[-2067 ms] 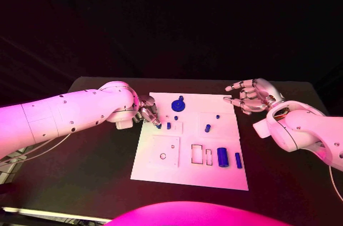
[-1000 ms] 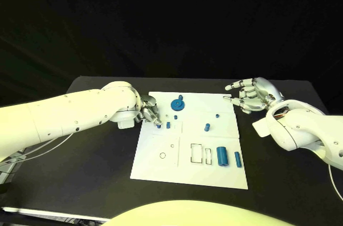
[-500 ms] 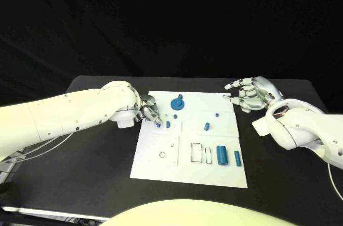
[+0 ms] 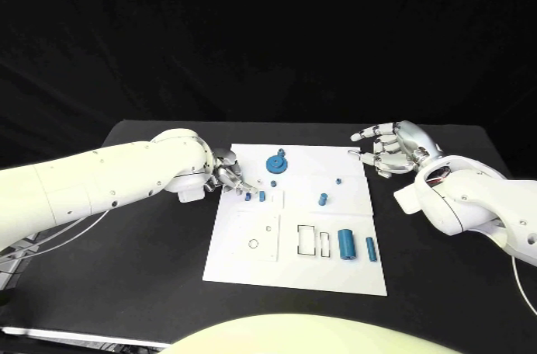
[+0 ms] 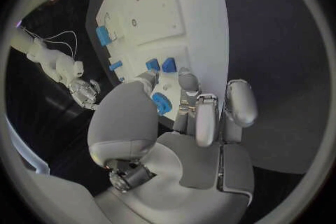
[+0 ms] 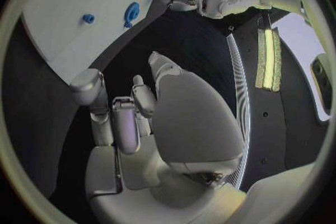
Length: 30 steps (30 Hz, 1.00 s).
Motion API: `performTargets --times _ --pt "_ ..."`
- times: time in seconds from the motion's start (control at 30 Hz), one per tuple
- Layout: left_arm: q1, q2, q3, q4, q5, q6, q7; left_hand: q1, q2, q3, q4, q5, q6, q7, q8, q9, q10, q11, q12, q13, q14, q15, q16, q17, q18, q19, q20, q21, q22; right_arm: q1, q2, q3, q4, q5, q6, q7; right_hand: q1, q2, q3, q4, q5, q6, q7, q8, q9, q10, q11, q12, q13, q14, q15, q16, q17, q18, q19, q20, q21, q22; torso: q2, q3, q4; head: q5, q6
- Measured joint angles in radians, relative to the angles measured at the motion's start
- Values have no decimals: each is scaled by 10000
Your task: Assemble the parts on the task board
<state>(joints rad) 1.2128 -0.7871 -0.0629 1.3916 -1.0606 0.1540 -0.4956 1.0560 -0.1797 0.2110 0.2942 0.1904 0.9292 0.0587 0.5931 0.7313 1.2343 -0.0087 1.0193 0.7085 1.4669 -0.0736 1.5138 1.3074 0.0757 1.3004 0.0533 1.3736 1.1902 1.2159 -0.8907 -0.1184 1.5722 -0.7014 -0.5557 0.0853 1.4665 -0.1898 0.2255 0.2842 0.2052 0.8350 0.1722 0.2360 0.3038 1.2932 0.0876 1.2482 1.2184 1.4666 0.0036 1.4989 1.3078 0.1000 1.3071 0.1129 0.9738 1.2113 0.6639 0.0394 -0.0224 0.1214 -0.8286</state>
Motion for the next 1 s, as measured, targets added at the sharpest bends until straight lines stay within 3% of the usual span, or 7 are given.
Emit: performTargets --times 0.2,0.33,0.43,0.5,0.63,0.83,1.0 --pt "0 -25 16 -8 186 -230 4 253 618 -1750 9 -1078 -179 71 180 20 -229 51 -37 -309 -2 81 -98 0 0 -127 55 -153 -178 -1 1 0 -1 1 -2 2 0 0 0 0 0 0 0 0 0 0 0 0 1 0 0 0 0 0 0 0 0 0 2 0 -1 -25 16" --pt "-1 -105 80 39 321 -466 91 441 885 -1974 -1 -1088 -467 150 180 11 -565 111 -236 -639 -23 136 -258 0 20 -383 77 -354 -462 -2 -4 -3 -1 2 -4 4 0 0 0 0 0 0 0 0 0 0 0 0 -29 0 0 0 -1 0 0 0 -49 -21 8 -1 1 -42 27" --pt "0 -222 141 104 610 -768 403 1168 1267 -1920 28 -969 -1263 483 2 -169 -1692 437 -761 -1265 -178 497 -1072 -341 520 -1864 278 -1550 -2219 -3 -9 -3 0 3 -6 5 0 0 0 0 0 0 0 0 1 0 0 0 -30 0 0 0 -1 0 0 0 -49 -21 9 -2 7 -56 29" --pt "0 -277 158 147 859 -1012 752 1922 1314 -1285 -7 -970 -1700 700 -181 -458 -2476 661 -993 -1461 -1183 710 -2058 -1771 889 -3387 495 -2888 -3961 -3 -12 -3 0 3 -8 6 0 0 0 0 0 0 0 0 1 0 0 0 -30 0 0 0 -1 -1 0 0 -49 -21 8 -2 13 -62 32" --pt "0 -286 176 263 1266 -1690 1826 3883 514 782 1 -971 -2172 1099 -720 -1340 -3808 1059 -1669 -2144 -3749 1076 -4431 -5040 947 -4490 879 -4332 -5157 -3 -13 -3 -4 4 -17 9 0 0 0 0 0 0 0 0 -9 0 0 0 -44 0 0 -46 -2 -1 0 0 -48 -31 8 -2 20 -74 57" --pt "-31 -91 165 391 1124 -2656 3349 4571 -632 2965 -158 -972 -2469 1253 -906 -2232 -4578 1253 -2274 -3064 -4456 1277 -4667 -5819 946 -4648 1038 -4761 -5357 -3 -14 0 -21 5 -30 17 0 0 0 0 0 0 0 0 -10 0 0 0 -53 0 0 -55 -2 0 0 0 -87 -35 14 -14 20 -92 93" --pt "-155 169 80 356 170 -3098 4247 4565 -992 3357 -363 -972 -2604 1218 -906 -2513 -4874 1304 -2622 -3567 -4305 1274 -4231 -5938 946 -4582 1026 -4537 -5148 -4 -4 0 -31 6 -36 24 0 0 0 0 0 0 0 0 -9 0 0 0 -73 0 0 -55 -3 0 0 0 -88 -41 15 -15 20 -105 108"
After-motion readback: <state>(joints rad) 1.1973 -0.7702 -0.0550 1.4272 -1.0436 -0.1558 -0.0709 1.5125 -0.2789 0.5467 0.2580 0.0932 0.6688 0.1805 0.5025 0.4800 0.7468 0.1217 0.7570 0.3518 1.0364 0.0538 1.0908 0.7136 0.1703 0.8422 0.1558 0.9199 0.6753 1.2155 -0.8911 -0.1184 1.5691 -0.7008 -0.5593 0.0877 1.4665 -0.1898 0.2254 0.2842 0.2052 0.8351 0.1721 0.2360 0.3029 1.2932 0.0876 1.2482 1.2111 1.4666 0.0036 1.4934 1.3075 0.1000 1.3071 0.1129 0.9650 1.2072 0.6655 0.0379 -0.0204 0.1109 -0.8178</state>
